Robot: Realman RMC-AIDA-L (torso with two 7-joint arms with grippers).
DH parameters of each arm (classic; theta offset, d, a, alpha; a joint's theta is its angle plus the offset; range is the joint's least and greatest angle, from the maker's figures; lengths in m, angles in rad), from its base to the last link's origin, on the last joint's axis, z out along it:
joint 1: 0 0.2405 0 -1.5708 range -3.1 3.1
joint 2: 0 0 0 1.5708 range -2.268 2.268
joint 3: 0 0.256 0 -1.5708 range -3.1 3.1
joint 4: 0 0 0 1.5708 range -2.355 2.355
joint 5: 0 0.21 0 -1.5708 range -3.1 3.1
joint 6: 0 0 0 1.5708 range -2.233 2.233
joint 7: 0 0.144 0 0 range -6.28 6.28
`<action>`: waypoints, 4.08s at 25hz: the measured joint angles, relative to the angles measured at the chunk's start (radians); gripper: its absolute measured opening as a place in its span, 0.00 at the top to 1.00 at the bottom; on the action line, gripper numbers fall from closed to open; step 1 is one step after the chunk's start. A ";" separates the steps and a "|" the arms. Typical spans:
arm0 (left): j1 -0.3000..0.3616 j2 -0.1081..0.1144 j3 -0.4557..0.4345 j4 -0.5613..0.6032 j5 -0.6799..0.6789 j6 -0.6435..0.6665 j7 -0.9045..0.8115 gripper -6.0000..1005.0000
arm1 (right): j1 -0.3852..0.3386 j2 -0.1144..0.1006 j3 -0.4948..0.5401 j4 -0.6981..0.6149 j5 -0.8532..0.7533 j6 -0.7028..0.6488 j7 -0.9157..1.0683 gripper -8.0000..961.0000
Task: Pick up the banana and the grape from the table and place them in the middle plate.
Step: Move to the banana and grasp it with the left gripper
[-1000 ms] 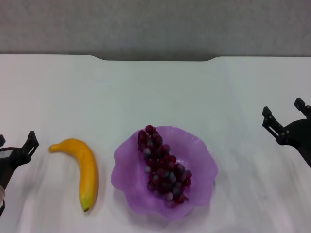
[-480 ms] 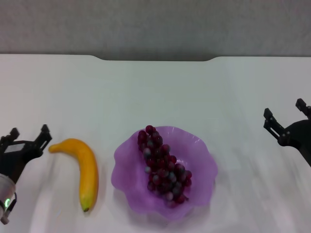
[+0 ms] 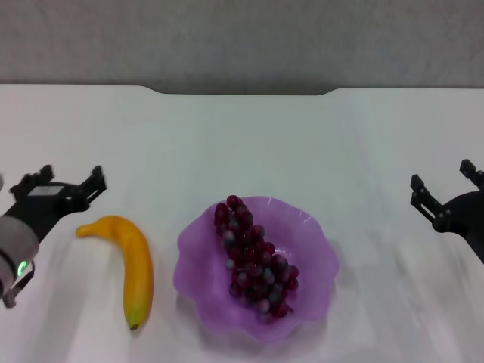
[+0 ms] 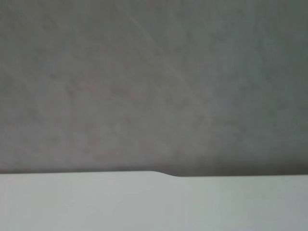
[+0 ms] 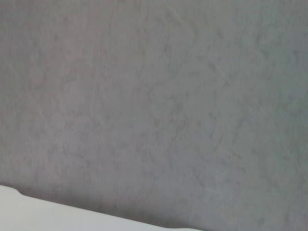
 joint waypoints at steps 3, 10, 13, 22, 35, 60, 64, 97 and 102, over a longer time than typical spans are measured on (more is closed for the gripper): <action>0.002 0.000 -0.061 -0.142 -0.001 -0.251 0.008 0.14 | 0.001 0.000 -0.001 -0.001 -0.001 0.008 0.000 0.09; -0.078 -0.003 -0.179 -0.239 0.015 -0.694 -0.023 0.14 | 0.006 0.000 -0.011 0.000 -0.002 0.014 0.000 0.09; -0.112 -0.004 -0.193 -0.265 0.093 -0.793 -0.115 0.14 | 0.007 0.000 -0.011 0.000 -0.002 0.028 0.000 0.09; -0.233 -0.004 -0.175 -0.332 0.306 -1.116 -0.409 0.13 | 0.008 0.000 -0.011 -0.001 0.002 0.033 0.000 0.09; -0.477 0.004 -0.075 -0.066 0.310 -1.232 -0.483 0.13 | 0.010 0.000 -0.010 -0.002 0.006 0.048 0.000 0.09; -0.512 -0.002 -0.080 -0.017 0.307 -1.180 -0.524 0.14 | 0.012 0.000 -0.011 0.008 0.000 0.048 -0.010 0.09; -0.512 -0.002 -0.081 0.003 0.307 -1.165 -0.527 0.14 | 0.012 0.001 -0.011 0.009 0.000 0.047 -0.022 0.09; -0.515 0.001 -0.084 0.172 0.306 -1.055 -0.529 0.14 | 0.010 0.002 -0.014 0.024 0.000 0.047 -0.037 0.09; -0.514 0.002 -0.084 0.166 0.306 -1.055 -0.529 0.16 | 0.010 0.002 -0.014 0.024 0.000 0.047 -0.037 0.09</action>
